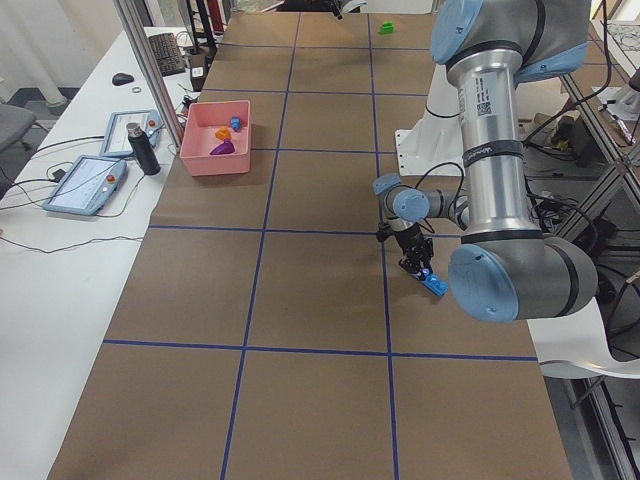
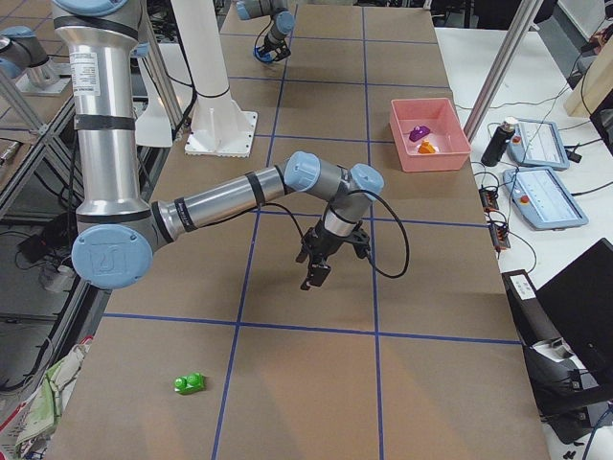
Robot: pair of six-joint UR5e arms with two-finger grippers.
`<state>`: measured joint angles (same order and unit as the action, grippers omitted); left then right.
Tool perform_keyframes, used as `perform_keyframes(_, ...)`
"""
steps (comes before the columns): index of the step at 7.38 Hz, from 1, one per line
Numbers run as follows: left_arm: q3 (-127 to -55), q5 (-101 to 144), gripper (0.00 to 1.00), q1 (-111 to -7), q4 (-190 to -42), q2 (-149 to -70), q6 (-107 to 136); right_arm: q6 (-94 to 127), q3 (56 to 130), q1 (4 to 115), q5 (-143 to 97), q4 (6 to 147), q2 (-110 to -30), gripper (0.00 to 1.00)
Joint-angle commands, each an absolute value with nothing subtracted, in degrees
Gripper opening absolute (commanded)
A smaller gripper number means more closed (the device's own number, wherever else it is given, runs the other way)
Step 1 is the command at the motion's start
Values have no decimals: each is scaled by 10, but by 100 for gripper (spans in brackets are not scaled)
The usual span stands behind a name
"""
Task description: Put all blocks into box
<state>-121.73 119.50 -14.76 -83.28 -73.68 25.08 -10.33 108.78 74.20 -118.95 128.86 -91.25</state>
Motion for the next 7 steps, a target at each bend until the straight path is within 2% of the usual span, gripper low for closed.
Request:
perform_keyframes(1,-1266,1201,0,-156,-826,-731,259,-171,1085,765,-1187,1233,-975,100)
perform_keyframes(3,-1323,1201,0,-187,-769,-724,258,-173,1081,766,-1187,1164,-1038,100)
perform_keyframes(5,-1329,1202,0,-199,-751,-749,258,-184,1068,766,-1186,1115,-1091,100)
perform_keyframes(7,-1334,1203,0,-249,-751,-758,256,-231,1001,766,-1186,1068,-1106,100)
